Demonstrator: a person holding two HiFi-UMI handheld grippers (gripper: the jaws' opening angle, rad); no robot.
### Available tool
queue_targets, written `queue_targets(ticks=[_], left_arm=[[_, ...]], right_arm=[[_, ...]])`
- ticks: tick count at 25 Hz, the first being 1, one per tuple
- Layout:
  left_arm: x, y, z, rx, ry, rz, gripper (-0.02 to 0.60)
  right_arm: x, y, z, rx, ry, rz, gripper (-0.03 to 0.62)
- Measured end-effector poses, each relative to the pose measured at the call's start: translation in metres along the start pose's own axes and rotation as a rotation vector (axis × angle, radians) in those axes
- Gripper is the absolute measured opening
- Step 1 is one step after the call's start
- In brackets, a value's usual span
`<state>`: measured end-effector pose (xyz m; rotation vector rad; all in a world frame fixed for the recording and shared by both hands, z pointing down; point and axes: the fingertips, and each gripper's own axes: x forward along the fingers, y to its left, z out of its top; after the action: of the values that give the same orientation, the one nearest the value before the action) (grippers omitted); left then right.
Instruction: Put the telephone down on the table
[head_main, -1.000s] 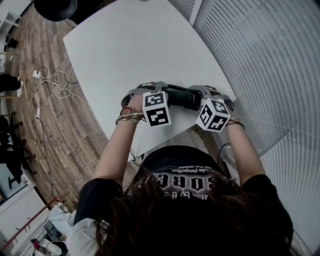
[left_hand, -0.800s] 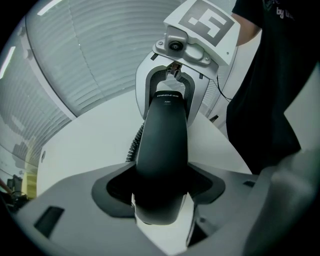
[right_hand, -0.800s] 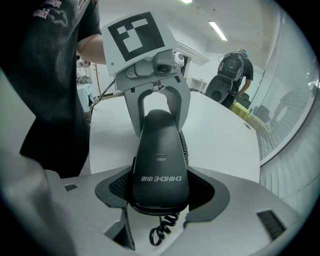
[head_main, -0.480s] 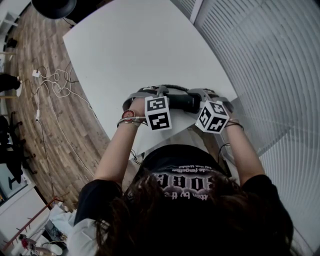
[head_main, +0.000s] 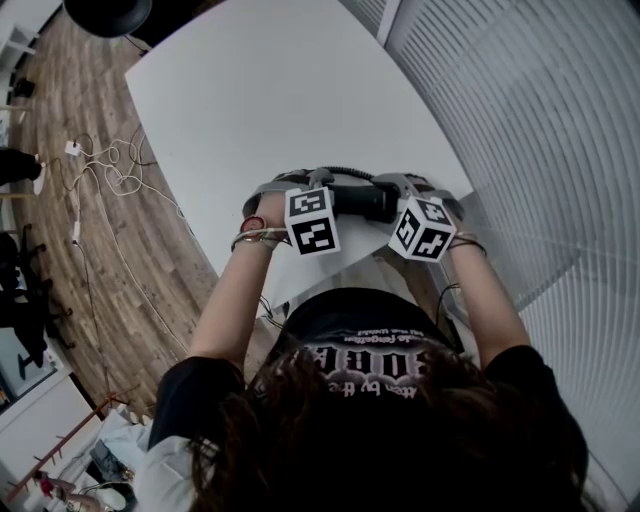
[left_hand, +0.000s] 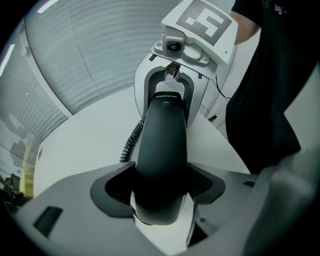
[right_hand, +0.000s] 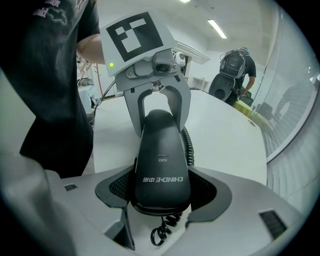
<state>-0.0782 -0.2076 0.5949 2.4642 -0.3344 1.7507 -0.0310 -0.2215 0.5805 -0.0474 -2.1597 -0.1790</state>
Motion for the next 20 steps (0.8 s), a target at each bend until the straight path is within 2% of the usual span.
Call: queue_targets(ticks=[4, 16, 20], left_arm=[[-0.003, 0.006, 0.0, 0.008, -0.012, 0.053, 0.335], [-0.015, 0.012, -0.011, -0.015, -0.013, 0.132, 0.37], [-0.04, 0.013, -0.008, -0.069, -0.073, 0.189, 0.37]], right_arm=[[-0.003, 0.0, 0.0, 0.002, 0.007, 0.008, 0.301], [-0.024, -0.01, -0.004, 0.047, -0.019, -0.046, 0.301], [-0.038, -0.009, 0.005, 0.102, -0.087, -0.069, 0.301]])
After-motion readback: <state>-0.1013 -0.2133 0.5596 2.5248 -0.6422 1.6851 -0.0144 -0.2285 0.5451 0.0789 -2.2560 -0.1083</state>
